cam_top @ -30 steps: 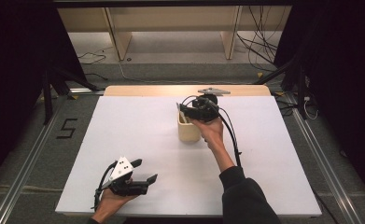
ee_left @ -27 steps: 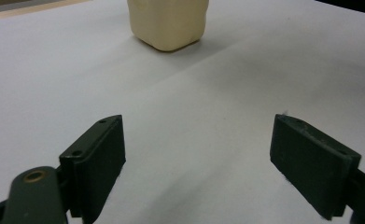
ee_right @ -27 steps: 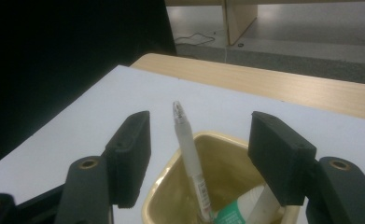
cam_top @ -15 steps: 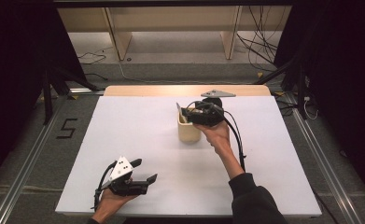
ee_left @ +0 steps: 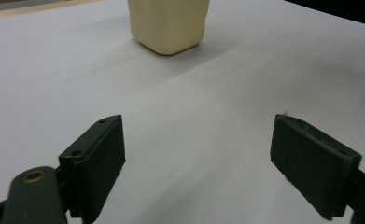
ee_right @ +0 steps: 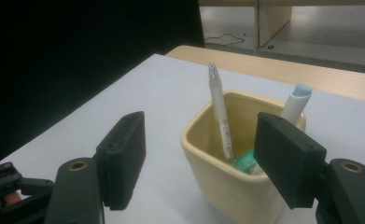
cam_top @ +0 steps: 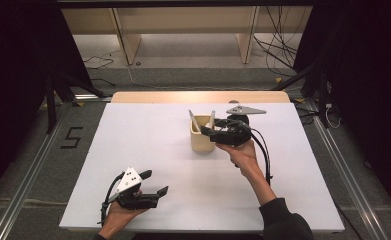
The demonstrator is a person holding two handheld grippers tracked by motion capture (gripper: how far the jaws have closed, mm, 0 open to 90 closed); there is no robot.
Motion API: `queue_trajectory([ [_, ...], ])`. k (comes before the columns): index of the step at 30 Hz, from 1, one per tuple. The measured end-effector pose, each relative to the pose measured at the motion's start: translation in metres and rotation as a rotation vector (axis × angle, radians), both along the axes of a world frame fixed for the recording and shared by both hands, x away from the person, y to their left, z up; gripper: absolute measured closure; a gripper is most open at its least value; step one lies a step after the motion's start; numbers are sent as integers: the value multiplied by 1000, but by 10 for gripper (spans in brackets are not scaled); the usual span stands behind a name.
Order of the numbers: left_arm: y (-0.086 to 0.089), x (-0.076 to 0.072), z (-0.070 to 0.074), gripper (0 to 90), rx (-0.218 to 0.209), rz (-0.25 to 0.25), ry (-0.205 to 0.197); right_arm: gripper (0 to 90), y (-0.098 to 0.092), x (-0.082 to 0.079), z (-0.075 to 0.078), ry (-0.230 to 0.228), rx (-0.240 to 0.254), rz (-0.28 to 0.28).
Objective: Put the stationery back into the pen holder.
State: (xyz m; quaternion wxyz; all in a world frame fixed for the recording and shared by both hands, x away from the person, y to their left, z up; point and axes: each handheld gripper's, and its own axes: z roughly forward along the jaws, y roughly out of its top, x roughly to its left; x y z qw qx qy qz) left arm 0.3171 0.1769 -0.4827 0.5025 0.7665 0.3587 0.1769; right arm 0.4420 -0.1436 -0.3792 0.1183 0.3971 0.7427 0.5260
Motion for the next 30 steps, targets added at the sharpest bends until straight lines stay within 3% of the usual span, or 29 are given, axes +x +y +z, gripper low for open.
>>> queue_trajectory([
  [14,0,0,0,176,-10,2,1,334,-15,-25,-12,-11,-4,24],
  [30,0,1,0,176,-11,4,9,320,-38,-49,-26,-26,36,24],
])
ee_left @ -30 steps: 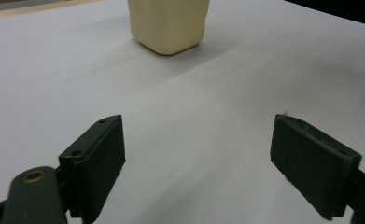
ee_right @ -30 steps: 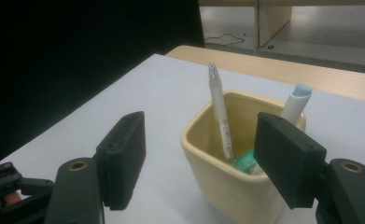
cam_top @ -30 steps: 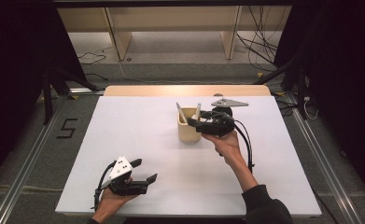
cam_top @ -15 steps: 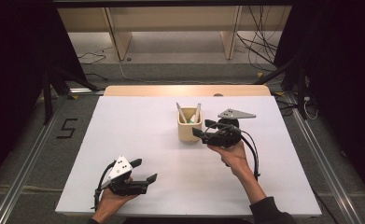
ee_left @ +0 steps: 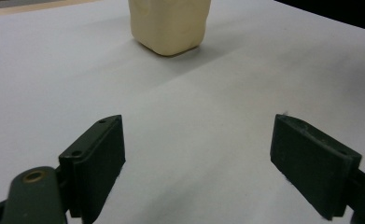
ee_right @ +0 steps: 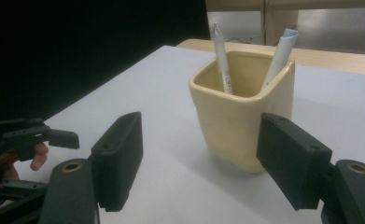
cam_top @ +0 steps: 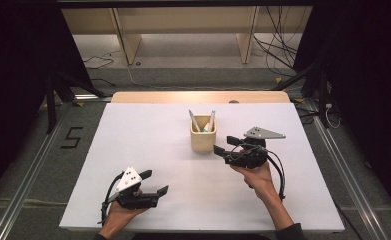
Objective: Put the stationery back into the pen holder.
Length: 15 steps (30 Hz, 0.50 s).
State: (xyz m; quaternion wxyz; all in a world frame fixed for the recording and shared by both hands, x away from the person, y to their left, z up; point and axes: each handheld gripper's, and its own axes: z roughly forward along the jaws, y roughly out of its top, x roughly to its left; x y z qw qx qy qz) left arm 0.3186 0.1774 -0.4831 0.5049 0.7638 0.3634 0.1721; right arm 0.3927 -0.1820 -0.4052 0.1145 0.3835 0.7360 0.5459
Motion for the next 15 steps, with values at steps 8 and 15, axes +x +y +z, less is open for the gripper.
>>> queue_trajectory([
  [8,-2,1,1,176,-4,-2,-3,306,-5,-11,-5,-9,3,21],
  [15,-3,0,1,176,-1,-14,-5,300,-12,-23,-7,-17,3,27],
])
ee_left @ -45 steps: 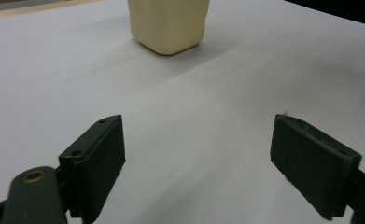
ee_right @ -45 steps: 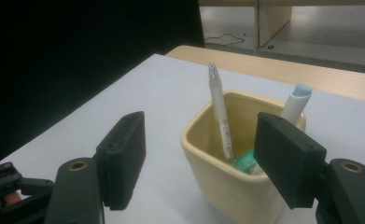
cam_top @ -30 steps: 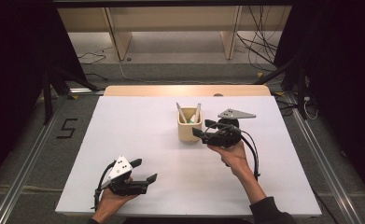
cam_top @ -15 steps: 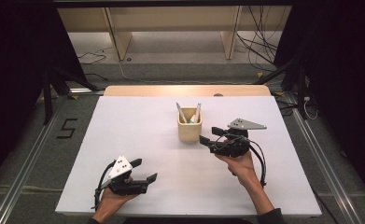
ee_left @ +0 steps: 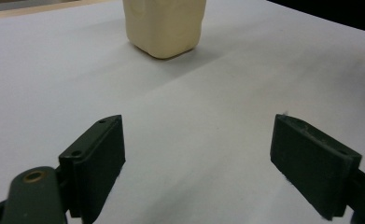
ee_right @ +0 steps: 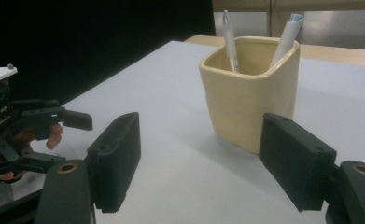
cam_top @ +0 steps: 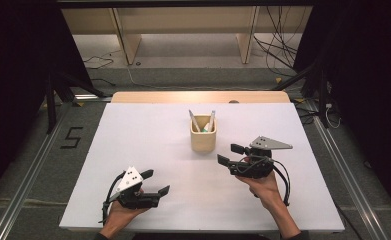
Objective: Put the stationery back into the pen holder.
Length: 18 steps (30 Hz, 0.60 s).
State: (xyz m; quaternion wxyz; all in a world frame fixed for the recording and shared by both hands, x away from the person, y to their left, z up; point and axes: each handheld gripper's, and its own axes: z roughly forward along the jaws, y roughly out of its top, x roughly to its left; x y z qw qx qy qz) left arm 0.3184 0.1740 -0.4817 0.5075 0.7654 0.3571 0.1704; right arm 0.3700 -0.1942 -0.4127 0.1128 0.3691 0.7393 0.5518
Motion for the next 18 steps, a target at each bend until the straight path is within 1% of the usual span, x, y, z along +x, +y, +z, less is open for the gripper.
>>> queue_trajectory([
  [6,2,-1,0,175,-6,0,-4,289,-3,-8,-2,-4,-11,-3],
  [13,2,-1,1,173,-9,-1,-3,281,-6,-17,-4,-19,-13,6],
  [18,2,-2,1,173,-11,0,-4,272,-10,-25,-7,-28,-31,6],
])
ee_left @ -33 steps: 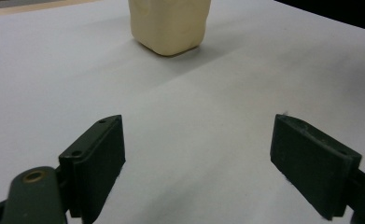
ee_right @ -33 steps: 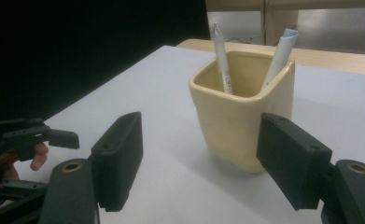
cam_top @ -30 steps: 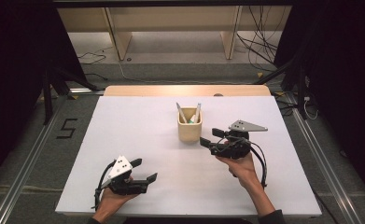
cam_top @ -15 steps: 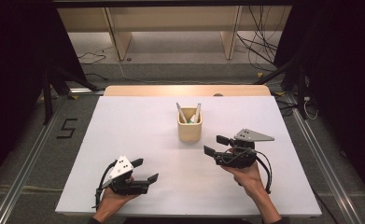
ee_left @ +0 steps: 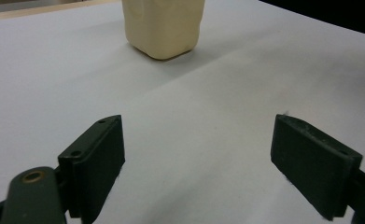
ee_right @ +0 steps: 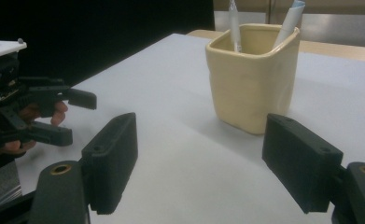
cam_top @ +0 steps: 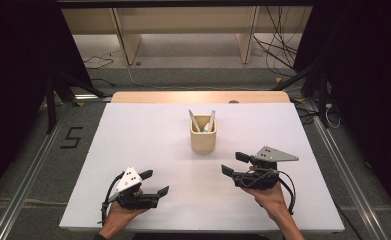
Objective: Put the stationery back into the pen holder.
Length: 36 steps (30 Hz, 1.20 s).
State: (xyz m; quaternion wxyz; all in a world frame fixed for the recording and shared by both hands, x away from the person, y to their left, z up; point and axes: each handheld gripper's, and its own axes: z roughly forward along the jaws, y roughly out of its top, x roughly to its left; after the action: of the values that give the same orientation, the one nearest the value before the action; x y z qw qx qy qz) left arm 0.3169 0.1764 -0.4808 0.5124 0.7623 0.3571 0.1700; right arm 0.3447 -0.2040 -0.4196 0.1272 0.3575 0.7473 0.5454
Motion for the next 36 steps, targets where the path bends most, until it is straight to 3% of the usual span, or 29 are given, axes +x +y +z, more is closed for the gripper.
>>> queue_trajectory([
  [11,0,0,1,169,-4,-7,2,251,-19,-17,-14,-6,3,-7],
  [19,2,-1,2,168,-29,-10,4,251,-30,-28,-22,-27,-17,-28],
  [36,2,-3,2,166,-58,-26,16,231,-33,-42,-42,-22,-33,-29],
])
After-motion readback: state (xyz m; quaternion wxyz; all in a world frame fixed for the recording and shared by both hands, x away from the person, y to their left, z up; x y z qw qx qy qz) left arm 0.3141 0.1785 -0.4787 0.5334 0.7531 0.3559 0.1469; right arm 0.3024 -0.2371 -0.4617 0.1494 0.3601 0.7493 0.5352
